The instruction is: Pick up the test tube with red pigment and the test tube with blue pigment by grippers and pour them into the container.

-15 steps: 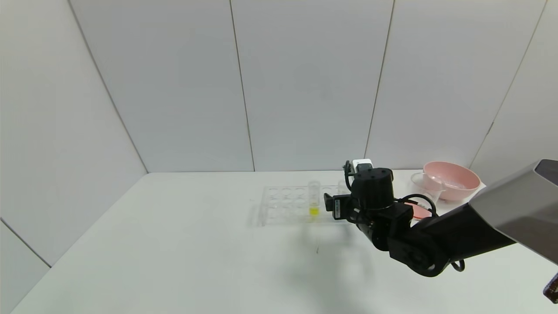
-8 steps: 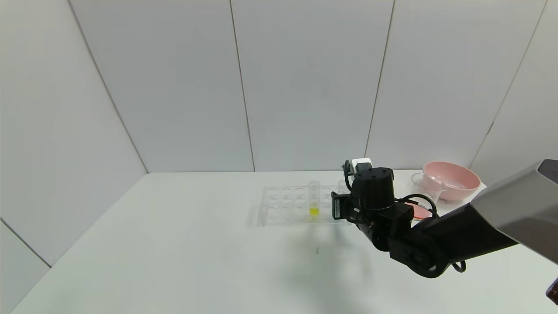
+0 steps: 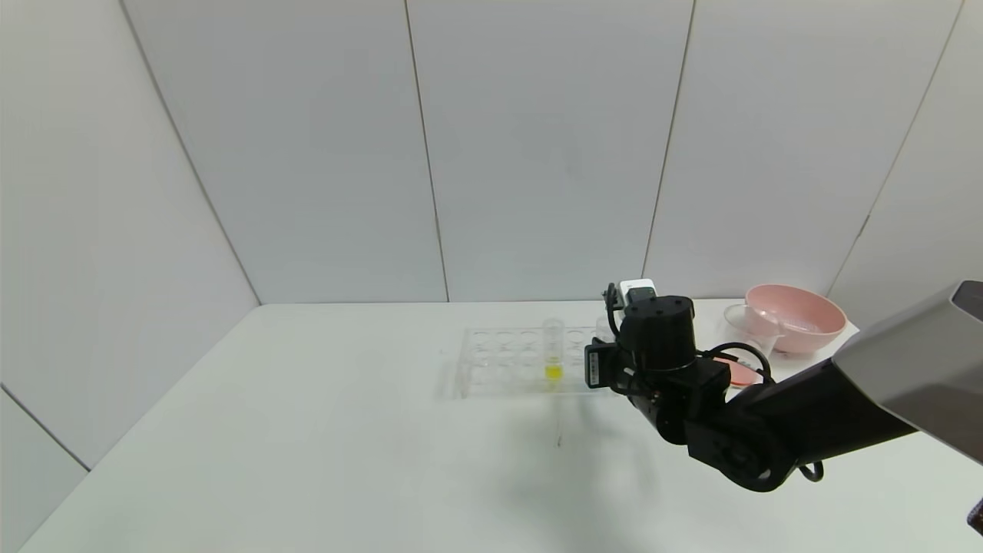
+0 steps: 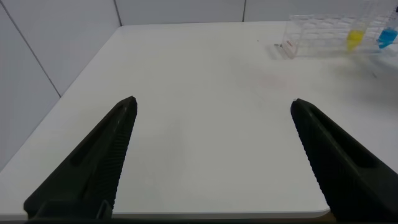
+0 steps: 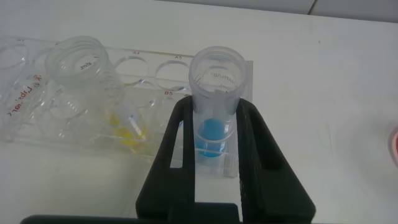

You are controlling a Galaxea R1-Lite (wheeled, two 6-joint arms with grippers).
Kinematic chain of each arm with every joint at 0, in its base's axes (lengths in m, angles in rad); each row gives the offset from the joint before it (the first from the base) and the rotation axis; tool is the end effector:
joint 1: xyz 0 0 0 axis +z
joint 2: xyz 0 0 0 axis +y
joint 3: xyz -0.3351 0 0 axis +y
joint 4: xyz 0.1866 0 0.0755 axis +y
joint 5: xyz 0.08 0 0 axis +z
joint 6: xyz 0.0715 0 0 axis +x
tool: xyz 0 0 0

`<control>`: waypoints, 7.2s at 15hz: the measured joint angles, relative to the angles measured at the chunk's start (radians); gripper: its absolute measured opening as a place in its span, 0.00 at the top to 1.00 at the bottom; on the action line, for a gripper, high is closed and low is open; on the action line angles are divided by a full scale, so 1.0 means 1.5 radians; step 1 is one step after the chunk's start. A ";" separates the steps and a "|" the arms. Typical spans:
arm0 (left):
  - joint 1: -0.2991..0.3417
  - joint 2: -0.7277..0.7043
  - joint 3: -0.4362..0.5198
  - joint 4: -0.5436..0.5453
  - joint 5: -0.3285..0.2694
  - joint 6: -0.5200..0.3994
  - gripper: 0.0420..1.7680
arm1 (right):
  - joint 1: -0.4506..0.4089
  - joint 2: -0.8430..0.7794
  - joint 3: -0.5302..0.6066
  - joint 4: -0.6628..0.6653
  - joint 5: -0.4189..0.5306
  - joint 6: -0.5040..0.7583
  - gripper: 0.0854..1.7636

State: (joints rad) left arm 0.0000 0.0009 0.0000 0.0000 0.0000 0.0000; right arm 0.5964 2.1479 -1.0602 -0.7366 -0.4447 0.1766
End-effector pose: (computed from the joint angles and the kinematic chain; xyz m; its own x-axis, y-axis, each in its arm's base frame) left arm 0.0031 0.0000 0.0755 1.0000 0.0000 -0.0009 0.0000 1.0000 0.0000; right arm 0.4079 0.2397 0.1009 0.9430 0.1202 -0.3105 -0.1202 0.9926 0.0193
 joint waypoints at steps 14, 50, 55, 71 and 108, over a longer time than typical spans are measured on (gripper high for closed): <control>0.000 0.000 0.000 0.000 0.000 0.000 0.00 | 0.003 -0.074 0.002 0.004 0.001 -0.048 0.77; 0.000 0.000 0.000 0.000 0.000 0.000 0.00 | -0.532 -0.373 -0.084 0.603 0.556 -0.546 0.77; 0.000 0.000 0.000 0.000 0.000 0.000 0.00 | -0.528 -0.266 -0.271 0.728 0.482 -0.673 0.77; 0.000 0.000 0.000 0.000 0.000 0.000 0.00 | -0.450 -0.078 -0.626 1.030 0.291 -0.841 0.77; 0.000 0.000 0.000 0.000 0.000 0.000 0.00 | -0.318 -0.003 -0.627 1.057 -0.039 -0.836 0.77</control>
State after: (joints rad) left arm 0.0000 0.0009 0.0000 0.0000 0.0000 0.0004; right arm 0.1196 2.1432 -2.0002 0.8483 -0.5030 -1.0772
